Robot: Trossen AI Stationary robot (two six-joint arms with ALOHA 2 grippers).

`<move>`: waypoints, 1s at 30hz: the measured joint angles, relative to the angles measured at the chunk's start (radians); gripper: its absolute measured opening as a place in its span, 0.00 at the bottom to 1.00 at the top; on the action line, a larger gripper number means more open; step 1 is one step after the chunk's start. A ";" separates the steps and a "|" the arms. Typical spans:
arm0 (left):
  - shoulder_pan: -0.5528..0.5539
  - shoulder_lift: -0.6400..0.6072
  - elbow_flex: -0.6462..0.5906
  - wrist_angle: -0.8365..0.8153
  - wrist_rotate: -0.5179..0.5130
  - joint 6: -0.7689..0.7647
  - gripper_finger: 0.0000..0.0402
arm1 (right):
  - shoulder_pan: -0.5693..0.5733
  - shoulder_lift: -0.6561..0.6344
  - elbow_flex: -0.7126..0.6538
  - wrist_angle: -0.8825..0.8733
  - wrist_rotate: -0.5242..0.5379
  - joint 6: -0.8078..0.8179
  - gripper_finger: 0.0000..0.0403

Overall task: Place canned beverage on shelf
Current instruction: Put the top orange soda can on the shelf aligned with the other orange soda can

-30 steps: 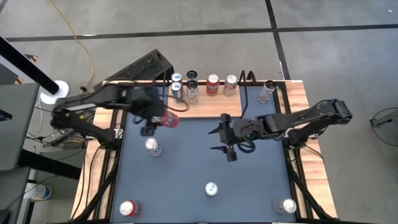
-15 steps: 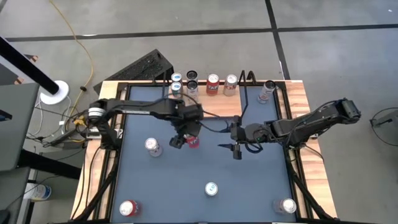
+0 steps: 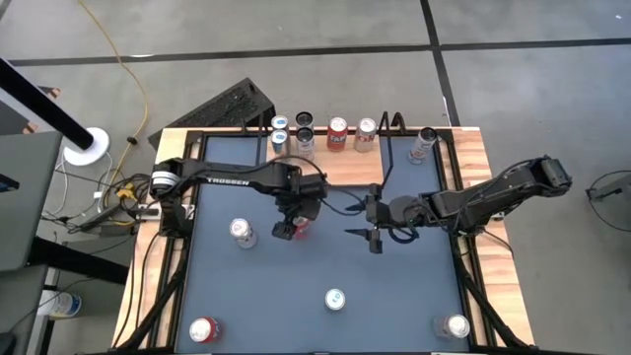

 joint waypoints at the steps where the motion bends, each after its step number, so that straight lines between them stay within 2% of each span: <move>1: 0.000 -0.001 0.002 0.010 0.000 0.003 0.84 | 0.000 0.000 0.000 0.003 0.000 -0.001 0.67; 10: 0.000 -0.003 0.007 0.001 -0.007 0.034 0.88 | -0.001 0.000 0.000 0.033 0.000 0.001 0.67; 18: -0.004 -0.004 0.117 -0.016 0.048 0.034 0.88 | -0.001 0.000 0.000 0.039 0.000 0.001 0.67; 22: -0.006 -0.004 0.188 -0.105 -0.033 -0.028 0.88 | -0.001 0.000 0.000 0.038 0.000 0.001 0.67; 26: -0.010 -0.012 0.268 -0.316 -0.177 -0.140 0.88 | -0.001 0.000 0.000 0.039 0.001 0.002 0.67; 30: -0.011 -0.073 0.224 -0.409 -0.168 -0.280 0.88 | -0.001 0.000 0.000 0.046 0.001 0.002 0.67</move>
